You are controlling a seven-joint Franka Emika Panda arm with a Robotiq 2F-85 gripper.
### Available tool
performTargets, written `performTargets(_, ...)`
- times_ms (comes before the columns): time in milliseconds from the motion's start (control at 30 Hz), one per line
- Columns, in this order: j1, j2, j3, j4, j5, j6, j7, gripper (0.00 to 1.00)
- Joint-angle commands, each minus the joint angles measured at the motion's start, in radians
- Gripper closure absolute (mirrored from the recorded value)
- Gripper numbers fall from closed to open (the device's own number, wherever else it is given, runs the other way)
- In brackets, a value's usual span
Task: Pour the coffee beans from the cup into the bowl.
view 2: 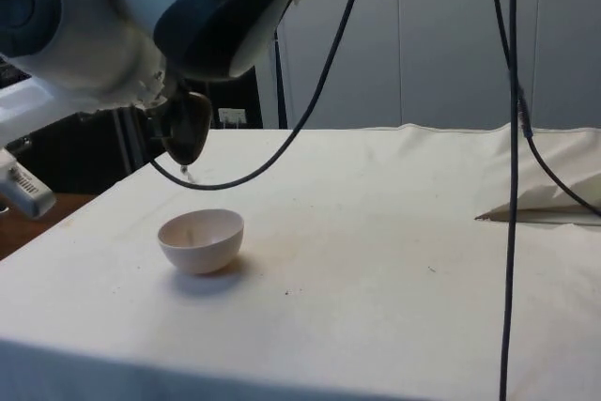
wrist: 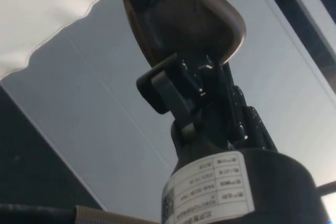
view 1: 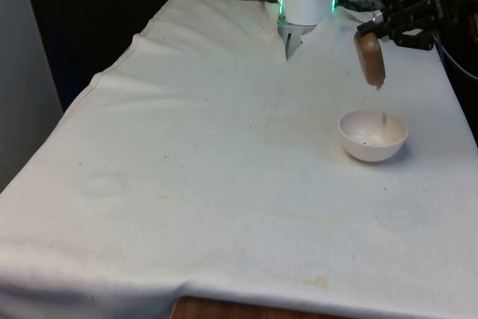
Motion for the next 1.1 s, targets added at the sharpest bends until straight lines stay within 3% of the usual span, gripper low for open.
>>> performTargets(0,0.001,0.004,0.002,0.0,-0.008,0.0,0.0,1.0)
performTargets(33,0.008,0.013,0.0,0.007,-0.017,-0.008,-0.004,1.0)
performTargets(267,0.008,0.025,0.013,-0.006,-0.06,-0.005,-0.002,1.0)
performTargets(300,0.002,0.023,0.015,-0.008,-0.058,-0.001,0.0,1.0)
performTargets(333,0.008,0.026,0.015,-0.009,-0.065,-0.006,-0.001,1.0)
performTargets(433,0.009,0.027,0.024,-0.022,-0.082,-0.012,0.001,1.0)
performTargets(500,0.009,0.027,0.028,-0.028,-0.09,-0.016,0.003,1.0)
performTargets(533,0.003,0.026,0.031,-0.029,-0.09,-0.012,0.002,1.0)
performTargets(567,0.009,0.027,0.031,-0.033,-0.094,-0.018,0.004,1.0)
performTargets(633,0.009,0.027,0.035,-0.041,-0.102,-0.021,0.006,1.0)
performTargets(1067,0.001,0.02,0.052,-0.107,-0.169,-0.021,0.031,1.0)
